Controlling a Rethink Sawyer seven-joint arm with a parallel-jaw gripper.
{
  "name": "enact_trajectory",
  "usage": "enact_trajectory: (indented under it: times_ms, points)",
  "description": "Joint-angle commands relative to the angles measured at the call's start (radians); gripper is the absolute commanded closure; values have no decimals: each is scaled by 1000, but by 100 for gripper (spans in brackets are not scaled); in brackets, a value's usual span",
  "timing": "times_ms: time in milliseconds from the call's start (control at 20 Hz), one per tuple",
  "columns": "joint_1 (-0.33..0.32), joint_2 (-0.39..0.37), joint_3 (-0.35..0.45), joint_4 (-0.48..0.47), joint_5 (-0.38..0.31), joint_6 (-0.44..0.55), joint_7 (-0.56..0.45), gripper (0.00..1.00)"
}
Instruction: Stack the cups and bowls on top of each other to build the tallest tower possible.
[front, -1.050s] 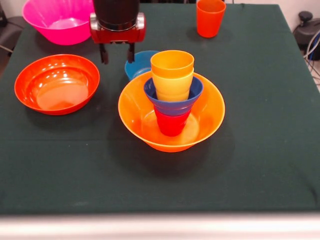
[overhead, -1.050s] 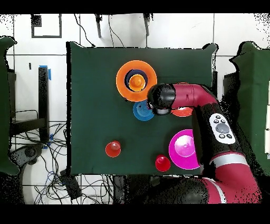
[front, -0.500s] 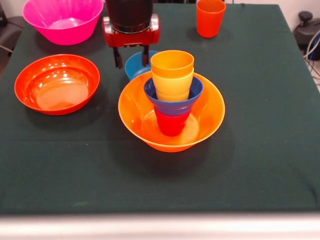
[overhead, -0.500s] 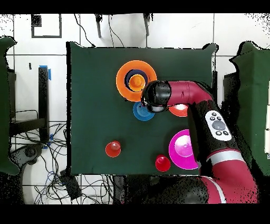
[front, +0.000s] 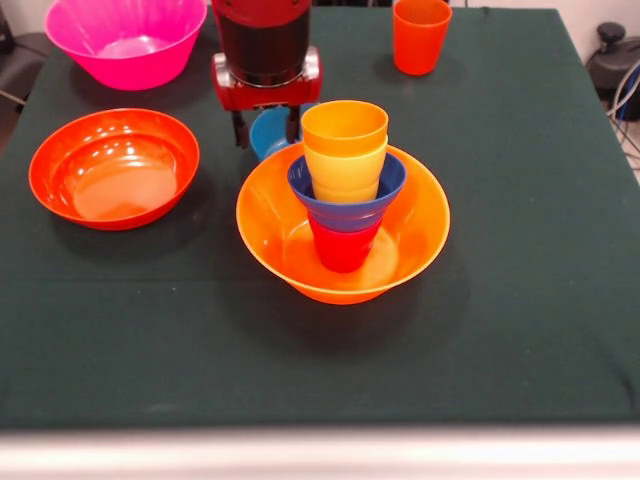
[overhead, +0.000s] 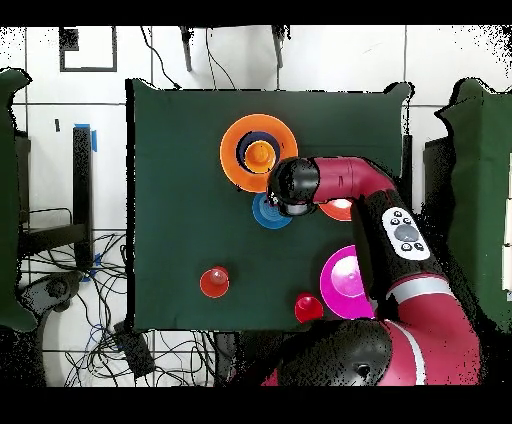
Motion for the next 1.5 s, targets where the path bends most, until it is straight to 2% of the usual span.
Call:
enact_trajectory:
  times_ms: [50,500,550,950,1250,1500]
  points:
    - [16,91,13,-46,-104,-4,-188,0]
    - [23,223,19,-140,-143,-50,-158,0]
    - [28,225,14,-143,-142,-40,-143,100]
    - [54,219,-2,-165,-130,35,-137,100]
    - [31,207,21,-148,-111,57,-175,100]
    - [13,137,53,-115,-37,244,-258,100]
